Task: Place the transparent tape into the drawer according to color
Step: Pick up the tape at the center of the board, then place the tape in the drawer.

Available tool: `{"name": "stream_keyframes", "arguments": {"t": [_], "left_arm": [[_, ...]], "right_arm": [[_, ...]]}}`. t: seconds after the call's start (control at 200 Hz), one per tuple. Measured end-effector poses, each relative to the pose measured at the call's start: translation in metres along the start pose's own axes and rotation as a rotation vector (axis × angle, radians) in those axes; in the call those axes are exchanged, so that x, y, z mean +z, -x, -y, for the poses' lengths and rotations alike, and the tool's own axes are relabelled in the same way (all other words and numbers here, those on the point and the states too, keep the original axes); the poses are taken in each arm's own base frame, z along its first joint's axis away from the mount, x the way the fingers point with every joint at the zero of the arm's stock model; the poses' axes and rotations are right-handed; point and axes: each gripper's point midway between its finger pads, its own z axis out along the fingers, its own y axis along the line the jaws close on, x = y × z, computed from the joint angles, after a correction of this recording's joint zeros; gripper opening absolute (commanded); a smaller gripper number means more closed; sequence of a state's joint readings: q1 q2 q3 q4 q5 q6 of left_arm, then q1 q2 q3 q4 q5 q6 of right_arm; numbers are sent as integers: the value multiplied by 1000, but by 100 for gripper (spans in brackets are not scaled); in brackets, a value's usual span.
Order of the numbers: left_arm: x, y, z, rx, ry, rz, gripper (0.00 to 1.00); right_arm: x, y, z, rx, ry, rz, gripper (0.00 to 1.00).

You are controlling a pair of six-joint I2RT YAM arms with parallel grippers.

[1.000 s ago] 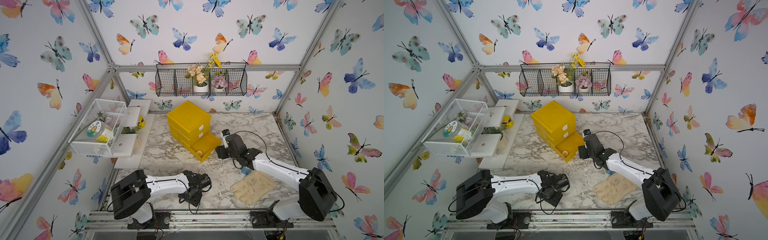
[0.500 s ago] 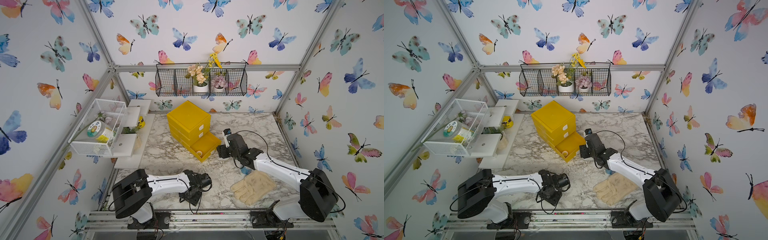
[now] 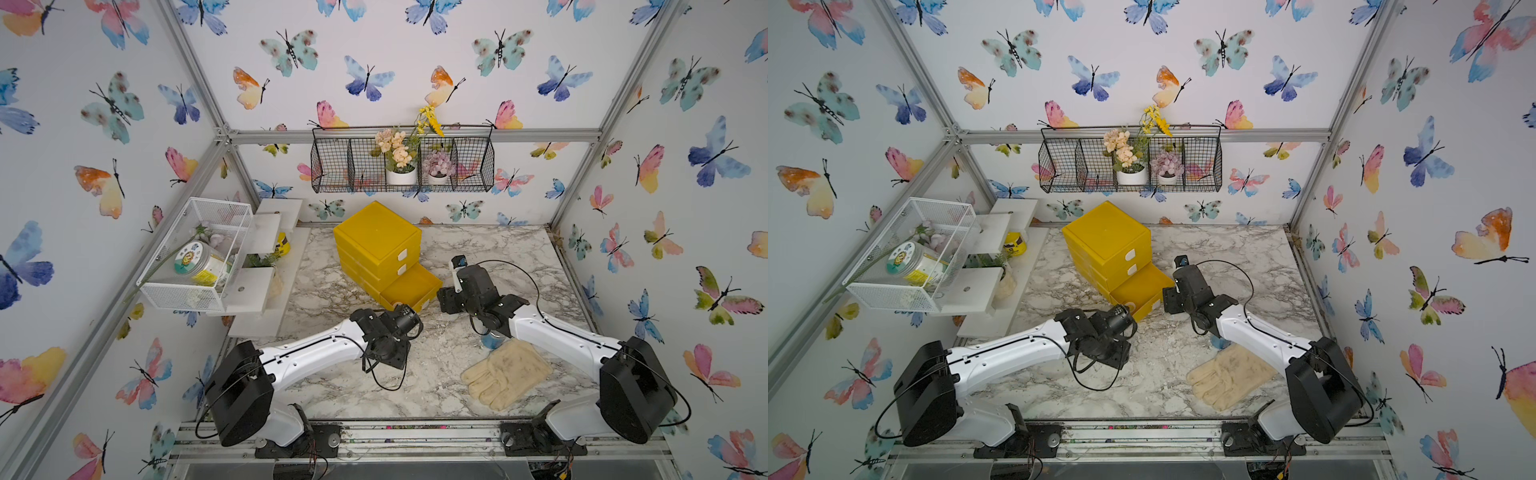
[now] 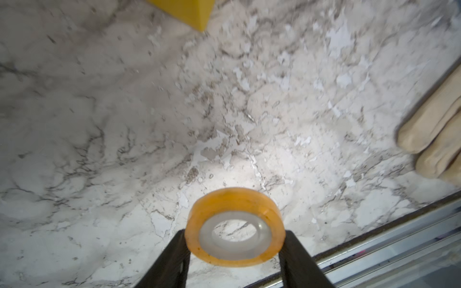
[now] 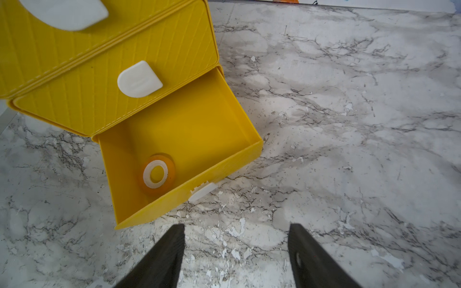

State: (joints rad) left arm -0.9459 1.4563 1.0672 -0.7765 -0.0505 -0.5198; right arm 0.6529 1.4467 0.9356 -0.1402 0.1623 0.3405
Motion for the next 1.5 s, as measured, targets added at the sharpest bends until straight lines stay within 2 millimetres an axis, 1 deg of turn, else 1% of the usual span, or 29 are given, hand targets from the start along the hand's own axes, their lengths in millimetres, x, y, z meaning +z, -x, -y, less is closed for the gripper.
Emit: {"name": "stream_keyframes", "arguments": {"t": [0.09, 0.18, 0.305, 0.32, 0.365, 0.415, 0.476, 0.556, 0.696, 0.806, 0.996, 1.151, 1.352, 1.502], "left_arm": [[-15, 29, -4, -28, -8, 69, 46], [-26, 53, -10, -54, -2, 134, 47], [-35, 83, -18, -90, 4, 207, 47], [-34, 84, -18, -93, 6, 209, 47], [-34, 98, -18, -106, 4, 232, 47], [-31, 107, -18, -112, 4, 242, 47], [-22, 119, -18, -118, 13, 247, 47], [-8, 127, -17, -117, 24, 237, 46], [19, 133, -21, -127, 46, 204, 47], [32, 135, -26, -138, 60, 187, 47], [36, 144, -30, -152, 70, 207, 47], [42, 149, -30, -157, 71, 208, 56], [52, 147, -31, -155, 80, 189, 58], [56, 147, -31, -155, 81, 185, 64]], "right_arm": [[0, 1, 3, 8, -10, 3, 70], [-2, 4, 7, 17, -22, 14, 71], [-8, 6, 13, 26, -37, 31, 71], [-8, 7, 14, 27, -38, 32, 71], [-9, 8, 16, 31, -45, 37, 71], [-9, 9, 17, 33, -51, 40, 71], [-9, 9, 19, 36, -58, 42, 71], [-11, 8, 21, 37, -64, 45, 72], [-15, 7, 25, 41, -76, 56, 72], [-18, 11, 29, 49, -85, 71, 72], [-22, 16, 29, 53, -83, 87, 72], [-23, 17, 31, 57, -84, 94, 73], [-23, 16, 32, 58, -86, 95, 73], [-22, 15, 34, 62, -91, 95, 73]]}}
